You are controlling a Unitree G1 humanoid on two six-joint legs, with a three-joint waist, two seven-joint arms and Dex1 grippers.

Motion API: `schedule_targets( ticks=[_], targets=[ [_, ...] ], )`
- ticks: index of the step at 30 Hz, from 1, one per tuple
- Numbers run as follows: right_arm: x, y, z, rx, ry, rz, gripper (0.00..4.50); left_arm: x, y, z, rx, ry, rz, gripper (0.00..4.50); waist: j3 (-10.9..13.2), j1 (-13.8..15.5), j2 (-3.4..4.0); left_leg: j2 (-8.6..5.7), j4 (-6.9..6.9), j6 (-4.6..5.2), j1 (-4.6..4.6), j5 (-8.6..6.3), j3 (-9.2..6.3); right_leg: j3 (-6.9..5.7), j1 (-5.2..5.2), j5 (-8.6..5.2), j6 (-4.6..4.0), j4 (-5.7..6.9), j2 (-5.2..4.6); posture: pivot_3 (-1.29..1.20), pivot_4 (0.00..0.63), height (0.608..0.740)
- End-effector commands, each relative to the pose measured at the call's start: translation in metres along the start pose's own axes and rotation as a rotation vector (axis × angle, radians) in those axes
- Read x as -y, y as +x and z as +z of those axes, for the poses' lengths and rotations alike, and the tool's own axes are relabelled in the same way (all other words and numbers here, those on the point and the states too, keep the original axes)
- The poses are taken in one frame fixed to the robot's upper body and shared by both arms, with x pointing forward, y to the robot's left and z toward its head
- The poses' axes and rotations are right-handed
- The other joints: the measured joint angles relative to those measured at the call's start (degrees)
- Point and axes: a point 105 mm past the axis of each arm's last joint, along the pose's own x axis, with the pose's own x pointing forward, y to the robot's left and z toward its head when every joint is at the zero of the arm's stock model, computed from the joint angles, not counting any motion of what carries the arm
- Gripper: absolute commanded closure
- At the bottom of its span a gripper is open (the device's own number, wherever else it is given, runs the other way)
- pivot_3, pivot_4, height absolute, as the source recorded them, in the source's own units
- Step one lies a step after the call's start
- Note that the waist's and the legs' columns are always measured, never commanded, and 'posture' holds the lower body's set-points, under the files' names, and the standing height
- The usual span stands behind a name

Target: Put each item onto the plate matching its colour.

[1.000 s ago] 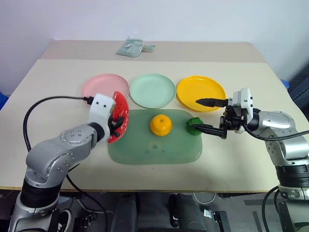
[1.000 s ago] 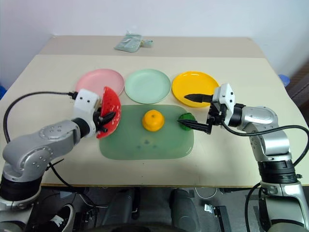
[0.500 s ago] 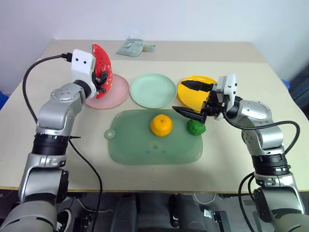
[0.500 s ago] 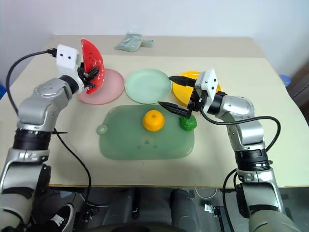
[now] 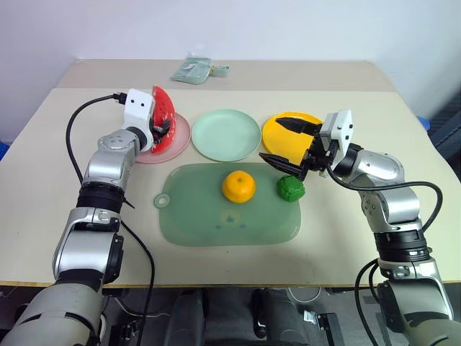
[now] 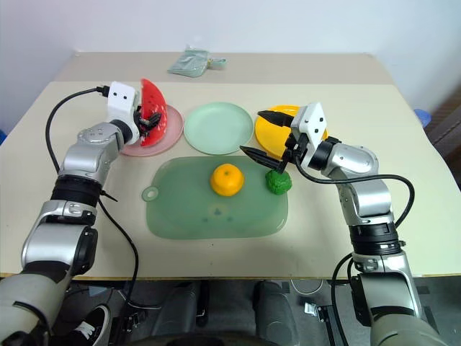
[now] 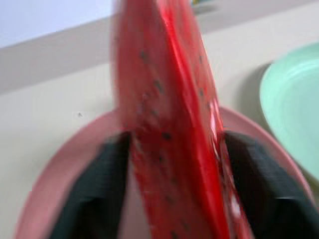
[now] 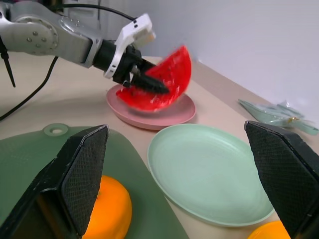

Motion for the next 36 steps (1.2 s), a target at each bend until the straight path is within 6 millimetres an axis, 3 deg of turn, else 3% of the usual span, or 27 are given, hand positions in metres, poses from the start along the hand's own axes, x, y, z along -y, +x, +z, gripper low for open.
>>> schedule_targets(
  ticks=[1,4,7,10,13,17,21,28,36],
  targets=[
    [0.002,-0.003,0.011,0.026,-0.041,-0.003,0.0,-0.01,-0.005,0.024,0.09,-0.039,0.017,0.04,0.0,0.0,0.0,0.0,0.0,0.0,0.0,0.0,0.0,0.0,0.0,0.0,0.0,0.0,0.0,0.0,0.15,0.74],
    [0.0,-0.002,0.011,0.029,-0.038,0.002,0.0,-0.012,-0.013,0.043,0.167,-0.011,0.004,0.04,0.0,0.04,0.0,0.0,0.0,0.0,0.0,0.0,0.0,0.0,0.0,0.0,0.0,0.0,0.0,0.0,0.15,0.74],
    [0.0,-0.004,0.011,0.029,-0.033,0.004,0.0,-0.001,-0.027,0.069,0.269,-0.059,-0.106,0.04,0.0,0.12,0.0,0.0,0.01,-0.01,-0.02,0.0,0.0,0.0,0.0,0.0,0.0,0.0,-0.01,0.0,0.15,0.74],
    [0.0,-0.005,0.01,0.027,-0.031,0.005,0.0,0.021,-0.045,0.087,0.326,-0.075,-0.276,0.04,0.0,0.03,0.0,0.0,0.0,-0.01,-0.01,0.0,0.0,0.01,0.0,0.0,0.0,0.0,-0.01,0.0,0.15,0.74],
    [0.001,-0.004,0.011,0.032,-0.026,0.011,0.0,0.056,-0.071,0.095,0.364,-0.09,-0.539,0.04,0.0,-0.07,0.0,0.01,0.0,-0.01,0.01,0.01,0.0,0.02,0.0,0.0,0.0,0.02,-0.01,0.0,0.15,0.74],
    [-0.002,-0.014,0.011,0.014,-0.02,0.055,0.0,0.089,-0.102,0.071,0.334,0.098,-0.805,0.04,0.01,-0.26,0.04,0.03,-0.01,0.0,0.04,0.0,0.0,0.03,0.0,0.0,-0.01,0.04,0.01,0.0,0.15,0.74],
    [0.002,-0.035,0.002,-0.082,-0.041,0.087,0.0,0.108,-0.116,0.051,0.307,0.042,-0.978,0.04,0.01,0.2,0.05,0.03,0.0,0.0,0.03,0.0,0.0,0.03,0.02,-0.01,-0.02,0.03,0.01,0.0,0.15,0.74],
    [0.006,-0.04,0.005,-0.08,-0.031,0.059,0.0,0.127,-0.112,0.041,0.341,0.034,-1.039,0.04,0.01,-0.05,0.05,0.03,0.03,0.01,0.05,0.0,-0.02,0.03,0.06,-0.01,-0.02,0.01,0.03,0.0,0.15,0.74],
    [-0.008,-0.041,0.006,-0.084,0.003,0.092,0.0,0.151,-0.096,0.023,0.326,0.115,-1.077,0.04,0.01,0.21,0.06,0.01,0.06,0.01,0.04,0.0,-0.02,0.03,0.07,0.0,-0.01,0.0,0.01,0.0,0.15,0.74]
  ],
)
